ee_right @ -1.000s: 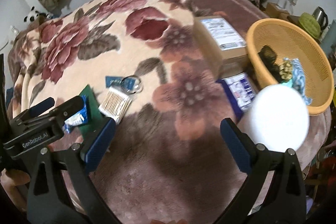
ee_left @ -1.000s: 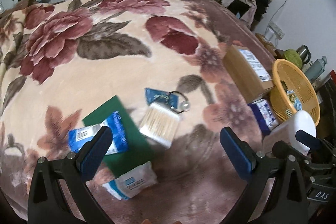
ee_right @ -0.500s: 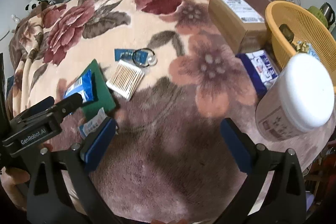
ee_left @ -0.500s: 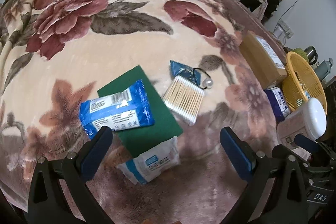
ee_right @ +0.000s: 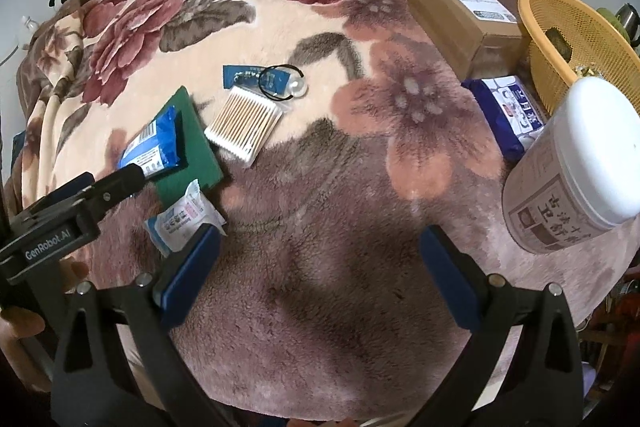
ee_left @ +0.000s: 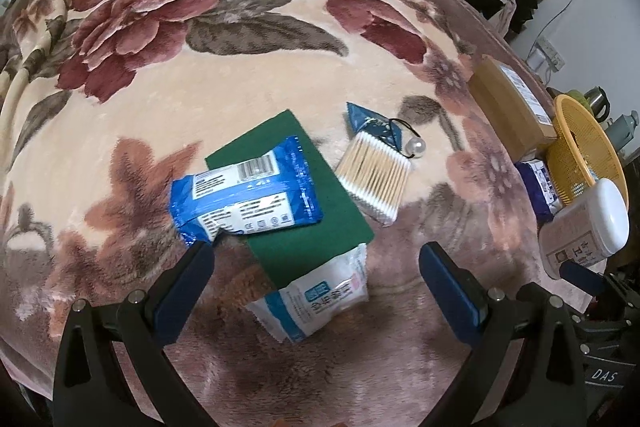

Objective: Organize soft objects
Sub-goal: 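Lower the left tool onto the blue wet-wipe pack while the right tool approaches the cotton swab pack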

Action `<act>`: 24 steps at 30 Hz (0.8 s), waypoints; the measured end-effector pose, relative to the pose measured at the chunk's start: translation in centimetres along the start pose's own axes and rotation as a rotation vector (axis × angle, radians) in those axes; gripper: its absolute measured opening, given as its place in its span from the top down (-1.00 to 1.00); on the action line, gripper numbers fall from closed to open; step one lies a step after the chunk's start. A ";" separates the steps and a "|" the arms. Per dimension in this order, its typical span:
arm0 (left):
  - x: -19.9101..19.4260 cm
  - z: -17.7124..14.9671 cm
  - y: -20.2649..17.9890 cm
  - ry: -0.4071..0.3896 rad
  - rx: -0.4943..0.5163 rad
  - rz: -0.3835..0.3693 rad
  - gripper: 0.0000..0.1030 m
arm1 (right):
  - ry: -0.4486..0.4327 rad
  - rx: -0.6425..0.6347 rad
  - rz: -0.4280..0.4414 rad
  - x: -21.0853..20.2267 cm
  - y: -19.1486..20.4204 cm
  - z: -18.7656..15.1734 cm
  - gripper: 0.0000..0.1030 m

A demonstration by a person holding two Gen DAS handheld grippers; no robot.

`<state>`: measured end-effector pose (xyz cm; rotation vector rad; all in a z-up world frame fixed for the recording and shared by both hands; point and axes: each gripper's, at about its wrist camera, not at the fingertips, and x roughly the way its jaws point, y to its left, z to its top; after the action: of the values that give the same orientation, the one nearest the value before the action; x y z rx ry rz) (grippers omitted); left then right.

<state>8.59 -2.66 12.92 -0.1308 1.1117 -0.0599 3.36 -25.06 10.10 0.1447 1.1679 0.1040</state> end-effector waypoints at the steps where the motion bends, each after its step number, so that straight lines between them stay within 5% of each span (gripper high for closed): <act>1: 0.0 -0.1 0.3 0.001 -0.004 0.002 -0.99 | 0.003 -0.002 0.001 0.1 0.1 0.0 -0.95; 13: 1.8 0.0 4.3 0.025 -0.004 0.003 -0.99 | 0.046 -0.029 0.025 2.3 2.1 -0.1 -0.96; 24: 6.1 1.3 4.1 0.083 0.355 0.071 -0.98 | 0.078 -0.024 0.028 4.5 2.3 1.0 -0.96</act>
<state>12.36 0.85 7.52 0.2306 1.1705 -0.1994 6.01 -22.16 6.77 0.1365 1.2425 0.1491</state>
